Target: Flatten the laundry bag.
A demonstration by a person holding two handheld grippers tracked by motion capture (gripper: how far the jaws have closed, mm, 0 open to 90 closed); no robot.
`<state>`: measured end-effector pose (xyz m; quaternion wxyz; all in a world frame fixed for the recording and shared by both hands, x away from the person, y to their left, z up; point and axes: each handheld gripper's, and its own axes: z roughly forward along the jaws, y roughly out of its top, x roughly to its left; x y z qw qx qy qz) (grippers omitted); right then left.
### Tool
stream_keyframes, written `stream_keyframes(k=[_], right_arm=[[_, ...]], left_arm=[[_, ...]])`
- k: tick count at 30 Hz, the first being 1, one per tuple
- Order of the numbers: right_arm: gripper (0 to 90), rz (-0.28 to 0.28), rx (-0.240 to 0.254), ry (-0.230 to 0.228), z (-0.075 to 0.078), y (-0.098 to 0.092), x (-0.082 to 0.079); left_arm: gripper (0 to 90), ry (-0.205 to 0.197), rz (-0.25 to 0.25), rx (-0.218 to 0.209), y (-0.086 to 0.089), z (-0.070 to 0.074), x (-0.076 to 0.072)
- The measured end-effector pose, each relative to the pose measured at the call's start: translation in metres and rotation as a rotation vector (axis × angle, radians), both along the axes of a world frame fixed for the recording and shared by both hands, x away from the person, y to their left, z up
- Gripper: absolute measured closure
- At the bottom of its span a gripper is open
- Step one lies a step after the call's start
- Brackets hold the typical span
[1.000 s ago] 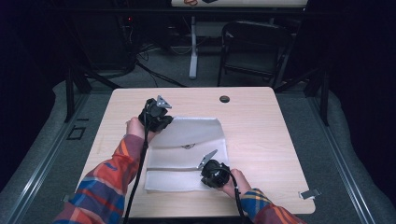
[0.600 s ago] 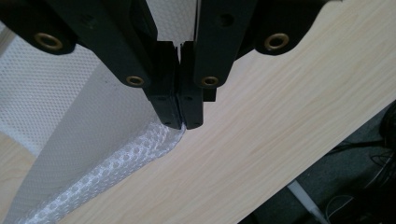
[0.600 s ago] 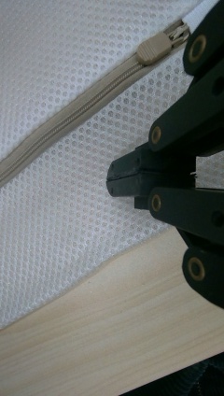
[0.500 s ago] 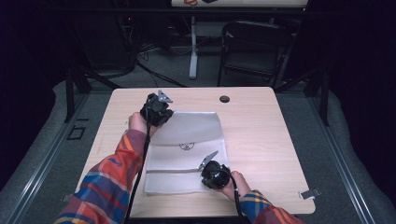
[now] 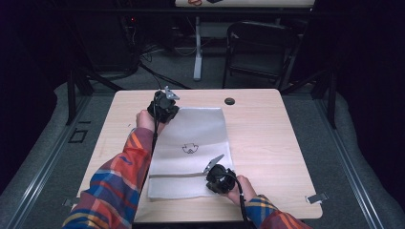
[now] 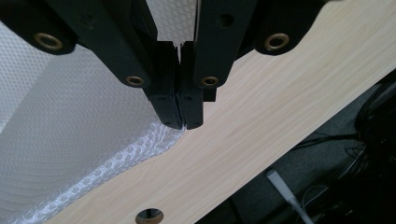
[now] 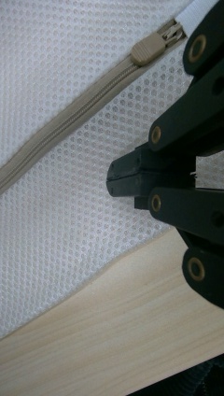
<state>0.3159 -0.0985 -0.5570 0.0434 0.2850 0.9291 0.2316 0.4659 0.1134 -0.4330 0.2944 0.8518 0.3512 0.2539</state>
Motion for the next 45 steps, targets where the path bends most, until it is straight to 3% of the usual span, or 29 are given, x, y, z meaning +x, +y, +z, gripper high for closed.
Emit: stream_keyframes(k=[17, 25, 27, 31, 36, 39, 42, 44, 45], right_arm=[[90.0, -0.061, 0.008, 0.004, 0.000, 0.002, -0.003], [87.9, -0.054, 0.004, 0.010, 0.000, 0.001, -0.001], [87.3, -0.054, 0.004, 0.009, 0.000, 0.001, -0.001], [87.1, -0.063, 0.016, 0.005, 0.000, 0.001, -0.002], [85.0, -0.049, 0.010, 0.005, 0.000, 0.000, 0.000], [78.8, -0.057, 0.025, -0.005, 0.000, 0.000, 0.000], [70.1, -0.051, 0.017, 0.003, 0.004, -0.003, 0.002], [60.7, -0.080, 0.064, 0.003, 0.004, -0.005, 0.003], [55.5, -0.083, 0.060, 0.002, 0.006, -0.006, 0.004]], left_arm=[[87.7, 0.001, 0.034, 0.045, -0.018, -0.008, 0.023], [84.8, 0.009, 0.060, 0.062, -0.023, -0.016, 0.032], [80.8, 0.007, 0.067, 0.055, -0.022, -0.018, 0.033], [66.1, 0.008, 0.085, 0.088, -0.024, -0.019, 0.036], [45.7, 0.046, 0.092, 0.057, -0.024, -0.019, 0.038], [35.7, 0.084, 0.081, 0.015, -0.023, -0.020, 0.036], [28.1, 0.098, 0.063, -0.016, -0.020, -0.021, 0.030], [22.5, 0.112, 0.049, -0.026, -0.018, -0.023, 0.025], [20.3, 0.128, 0.040, -0.033, -0.016, -0.025, 0.022]])
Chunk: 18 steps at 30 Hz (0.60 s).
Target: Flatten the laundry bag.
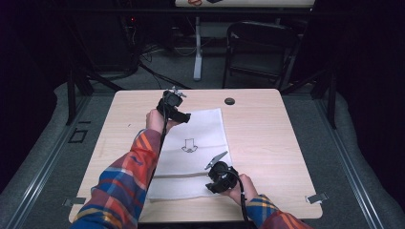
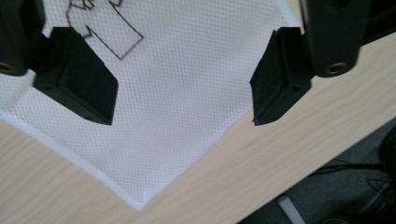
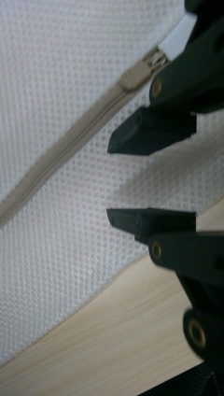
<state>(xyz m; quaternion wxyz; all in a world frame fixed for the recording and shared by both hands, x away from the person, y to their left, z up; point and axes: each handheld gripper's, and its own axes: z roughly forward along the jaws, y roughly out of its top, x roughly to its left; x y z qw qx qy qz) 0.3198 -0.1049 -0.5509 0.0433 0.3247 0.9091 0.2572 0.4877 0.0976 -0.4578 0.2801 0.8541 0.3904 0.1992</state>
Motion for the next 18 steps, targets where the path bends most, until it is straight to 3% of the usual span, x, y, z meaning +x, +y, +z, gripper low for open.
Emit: stream_keyframes(k=[1, 6, 9, 14, 18], right_arm=[[47.9, 0.010, -0.030, 0.002, 0.004, -0.004, 0.002], [28.5, -0.015, -0.022, 0.016, 0.011, -0.015, 0.008], [19.9, -0.036, -0.022, -0.001, 0.014, -0.022, 0.010], [15.2, -0.056, 0.007, -0.005, 0.019, -0.034, 0.015], [12.8, -0.072, 0.015, -0.008, 0.023, -0.041, 0.017]], left_arm=[[18.5, 0.005, -0.006, -0.006, 0.002, -0.001, -0.003], [15.2, 0.046, -0.035, -0.035, 0.010, -0.008, -0.016], [12.8, 0.086, -0.050, -0.042, 0.016, -0.015, -0.024], [10.2, 0.123, -0.065, -0.040, 0.027, -0.027, -0.040], [8.3, 0.143, -0.079, -0.066, 0.035, -0.034, -0.055]])
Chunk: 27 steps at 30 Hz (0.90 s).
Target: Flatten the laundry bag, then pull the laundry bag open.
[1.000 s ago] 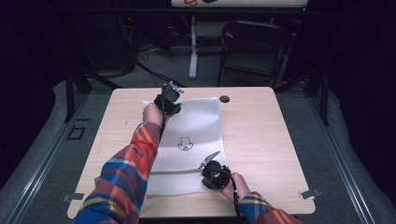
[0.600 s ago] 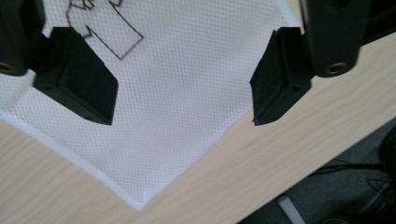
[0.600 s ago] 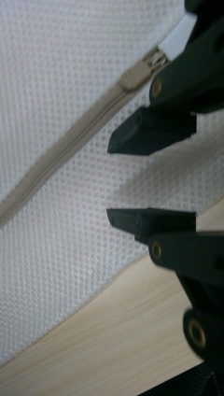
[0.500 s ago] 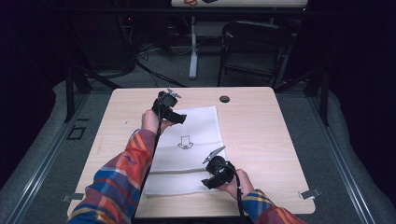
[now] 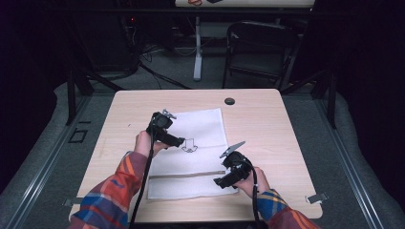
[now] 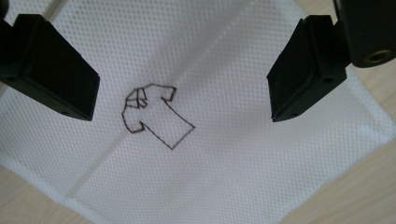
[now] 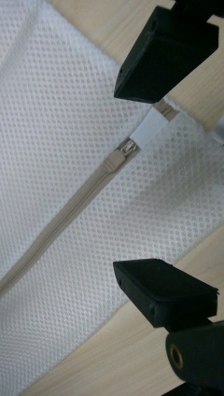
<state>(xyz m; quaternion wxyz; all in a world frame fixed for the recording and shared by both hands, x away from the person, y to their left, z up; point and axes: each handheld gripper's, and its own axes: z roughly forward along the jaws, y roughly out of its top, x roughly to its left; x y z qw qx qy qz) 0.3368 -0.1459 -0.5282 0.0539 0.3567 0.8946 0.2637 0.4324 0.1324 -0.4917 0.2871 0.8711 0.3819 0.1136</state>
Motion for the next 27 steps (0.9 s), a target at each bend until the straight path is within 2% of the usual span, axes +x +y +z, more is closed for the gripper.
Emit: stream_keyframes(k=[4, 7, 11, 14, 15, 17, 18, 19, 22, 23, 25, 27], right_arm=[[7.3, -0.012, -0.003, -0.001, 0.003, -0.007, 0.002], [4.7, -0.009, -0.017, 0.011, 0.003, -0.012, 0.005], [2.4, -0.021, -0.008, 0.012, 0.006, -0.017, 0.009], [1.4, -0.026, -0.008, 0.015, 0.008, -0.022, 0.011], [1.3, -0.027, 0.007, 0.018, 0.008, -0.023, 0.011], [1.1, -0.025, -0.007, 0.024, 0.007, -0.025, 0.011], [1.2, -0.031, 0.009, 0.024, 0.007, -0.025, 0.011], [1.6, -0.024, -0.005, 0.024, 0.007, -0.026, 0.012], [5.0, -0.034, -0.008, 0.019, 0.008, -0.028, 0.012], [10.1, -0.035, -0.002, 0.035, 0.008, -0.029, 0.012], [16.8, -0.032, 0.004, 0.030, 0.007, -0.030, 0.013], [23.7, -0.034, -0.014, 0.039, 0.003, -0.030, 0.013]], left_arm=[[7.2, 0.013, -0.009, -0.024, 0.006, -0.008, -0.014], [6.8, 0.033, -0.027, -0.002, 0.007, -0.014, -0.020], [5.0, 0.049, -0.055, 0.000, 0.008, -0.014, -0.025], [4.1, 0.049, -0.056, -0.007, 0.007, -0.014, -0.026], [4.1, 0.049, -0.057, -0.009, 0.006, -0.014, -0.027], [3.6, 0.044, -0.058, -0.009, 0.005, -0.013, -0.029], [3.6, 0.041, -0.063, -0.012, 0.004, -0.012, -0.030], [3.6, 0.033, -0.063, -0.013, 0.003, -0.011, -0.031], [3.5, 0.031, -0.078, -0.022, -0.001, -0.011, -0.033], [3.5, 0.028, -0.076, -0.015, -0.002, -0.011, -0.034], [3.5, 0.033, -0.090, -0.020, -0.005, -0.012, -0.035], [3.6, 0.019, -0.088, -0.019, -0.008, -0.013, -0.036]])
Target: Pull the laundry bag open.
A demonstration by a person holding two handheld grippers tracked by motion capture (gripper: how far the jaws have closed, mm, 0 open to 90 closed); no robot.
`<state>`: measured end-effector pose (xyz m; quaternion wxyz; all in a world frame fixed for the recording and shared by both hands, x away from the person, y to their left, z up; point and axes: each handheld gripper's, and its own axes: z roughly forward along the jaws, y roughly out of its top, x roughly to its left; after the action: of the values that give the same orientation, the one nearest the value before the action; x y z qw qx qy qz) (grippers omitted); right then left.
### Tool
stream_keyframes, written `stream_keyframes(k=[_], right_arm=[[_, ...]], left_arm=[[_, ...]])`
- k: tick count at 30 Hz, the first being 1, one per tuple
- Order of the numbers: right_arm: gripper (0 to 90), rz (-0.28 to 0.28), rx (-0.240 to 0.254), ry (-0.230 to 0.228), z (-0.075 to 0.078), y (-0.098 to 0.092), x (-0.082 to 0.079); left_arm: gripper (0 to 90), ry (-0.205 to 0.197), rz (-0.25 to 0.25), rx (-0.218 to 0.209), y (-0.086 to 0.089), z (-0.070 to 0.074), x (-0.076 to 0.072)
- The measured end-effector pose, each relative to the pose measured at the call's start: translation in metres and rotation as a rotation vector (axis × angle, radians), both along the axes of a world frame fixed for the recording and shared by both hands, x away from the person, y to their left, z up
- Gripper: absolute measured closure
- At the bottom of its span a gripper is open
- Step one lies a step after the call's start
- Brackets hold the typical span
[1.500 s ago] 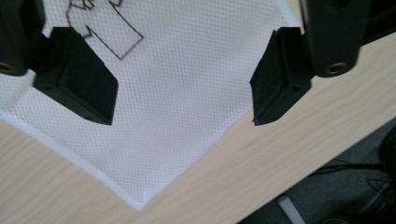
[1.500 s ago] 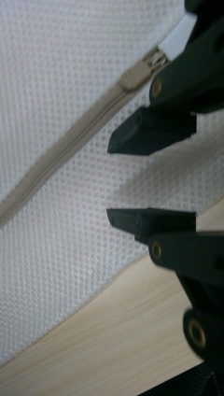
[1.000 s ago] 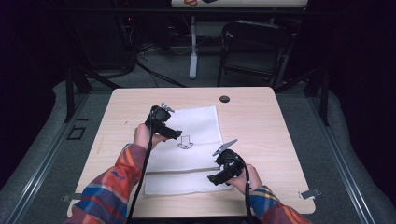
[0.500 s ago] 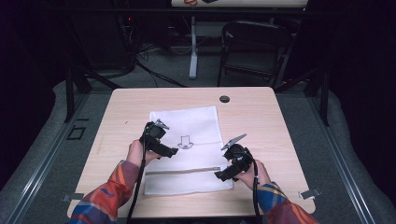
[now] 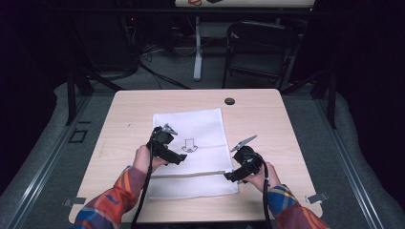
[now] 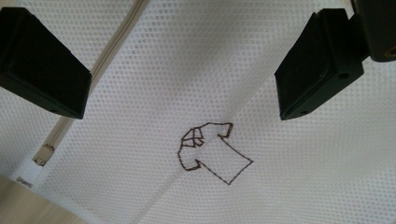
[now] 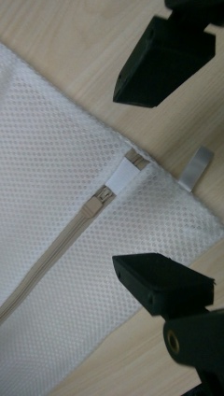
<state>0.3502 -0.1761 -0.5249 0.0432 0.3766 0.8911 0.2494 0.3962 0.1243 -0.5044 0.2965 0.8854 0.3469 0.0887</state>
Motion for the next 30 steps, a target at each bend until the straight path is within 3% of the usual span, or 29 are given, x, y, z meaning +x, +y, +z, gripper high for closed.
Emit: stream_keyframes(k=[3, 5, 9, 13, 19, 21, 24, 29, 30], right_arm=[[37.4, 0.007, -0.001, 0.020, -0.004, -0.001, 0.000], [49.9, -0.014, 0.029, 0.028, -0.006, 0.000, -0.002], [72.3, 0.032, 0.005, 0.048, -0.009, 0.003, -0.005], [85.8, 0.036, -0.005, 0.057, -0.012, 0.009, -0.008], [90.0, 0.051, -0.064, 0.079, -0.023, 0.015, -0.010], [90.0, 0.057, -0.079, 0.094, -0.028, 0.018, -0.010], [90.0, 0.046, -0.049, 0.079, -0.030, 0.022, -0.012], [90.0, 0.016, -0.011, 0.073, -0.032, 0.028, -0.015], [90.0, 0.030, -0.021, 0.082, -0.031, 0.028, -0.014]], left_arm=[[4.4, -0.004, -0.017, -0.005, -0.004, 0.000, -0.002], [4.5, -0.003, -0.027, -0.011, -0.007, -0.001, -0.002], [8.7, 0.001, -0.063, -0.005, -0.010, -0.004, -0.004], [13.3, -0.002, -0.074, -0.017, -0.014, -0.007, -0.006], [16.4, 0.007, -0.122, -0.045, -0.023, -0.008, -0.010], [21.8, 0.000, -0.147, -0.062, -0.028, -0.010, -0.013], [30.7, 0.006, -0.190, -0.068, -0.036, -0.013, -0.016], [37.4, 0.021, -0.241, -0.087, -0.046, -0.018, -0.019], [39.9, 0.018, -0.252, -0.086, -0.048, -0.018, -0.019]])
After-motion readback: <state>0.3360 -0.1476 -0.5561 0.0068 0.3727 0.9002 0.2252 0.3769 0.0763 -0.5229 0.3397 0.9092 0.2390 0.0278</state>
